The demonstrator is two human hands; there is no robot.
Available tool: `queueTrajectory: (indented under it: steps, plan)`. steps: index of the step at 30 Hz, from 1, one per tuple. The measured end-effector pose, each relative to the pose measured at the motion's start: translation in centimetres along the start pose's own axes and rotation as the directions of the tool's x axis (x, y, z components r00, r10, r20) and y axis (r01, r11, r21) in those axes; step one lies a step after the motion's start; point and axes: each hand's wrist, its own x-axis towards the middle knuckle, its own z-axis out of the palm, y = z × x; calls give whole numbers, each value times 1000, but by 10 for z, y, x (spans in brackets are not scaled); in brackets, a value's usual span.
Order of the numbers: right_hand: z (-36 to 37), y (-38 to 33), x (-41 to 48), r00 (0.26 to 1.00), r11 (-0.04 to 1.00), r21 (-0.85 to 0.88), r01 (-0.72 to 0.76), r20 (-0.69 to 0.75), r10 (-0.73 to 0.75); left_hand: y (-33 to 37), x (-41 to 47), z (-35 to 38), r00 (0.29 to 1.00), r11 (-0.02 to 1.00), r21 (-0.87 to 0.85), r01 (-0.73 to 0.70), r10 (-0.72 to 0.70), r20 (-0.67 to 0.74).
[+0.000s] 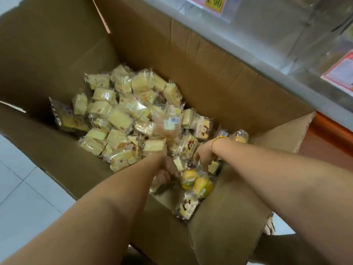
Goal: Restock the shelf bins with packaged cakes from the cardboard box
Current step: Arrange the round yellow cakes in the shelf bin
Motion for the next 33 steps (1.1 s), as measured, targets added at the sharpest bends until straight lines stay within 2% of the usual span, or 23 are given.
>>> queueTrajectory:
  steps: [2,3,5,6,8,10,13,15,17,19,21,24,28,30,33]
  plan:
    - [8,0,6,999,1000,10,14,33,-15,3,2,7,994,999,-15,-51,52,101]
    - [15,1,9,998,999,30,15,56,-17,4,5,14,993,995,-54,-90,93,68]
    - [31,2,18,997,996,91,23,68,-29,-2,18,28,971,963,-176,-202,174,-162]
    - [39,2,23,999,994,99,38,18,-40,-7,25,33,937,947,-193,-259,197,-290]
    - [54,5,32,985,996,63,61,-164,-50,-15,37,36,852,949,-90,-303,228,-472]
    - [62,6,38,967,996,35,77,-246,-66,-14,38,33,779,946,7,-324,271,-566]
    - [61,10,37,970,996,-13,92,-227,-92,-11,34,33,679,933,127,-337,334,-653]
    - [57,13,33,967,993,-80,86,-234,-103,-11,36,36,645,925,200,-322,369,-669]
    - [54,16,31,959,992,-102,78,-266,-102,-10,35,38,647,911,275,-307,412,-641]
    - [50,14,25,958,986,-140,86,-259,-120,-6,25,35,678,900,329,-285,432,-594]
    - [41,9,15,963,980,-179,91,-235,-132,-2,9,26,740,894,376,-243,421,-524]
    - [16,-2,-16,958,969,-221,115,-234,-167,3,-24,10,814,910,344,-233,376,-444]
    - [-7,-1,-85,912,959,-206,193,-323,-253,5,-94,12,844,919,318,-234,354,-403]
    - [-11,11,-127,855,962,-91,258,-441,-271,1,-136,16,795,906,345,-243,390,-465]
    - [-4,37,-197,729,911,88,402,-633,-260,-14,-197,20,656,919,270,-288,395,-643]
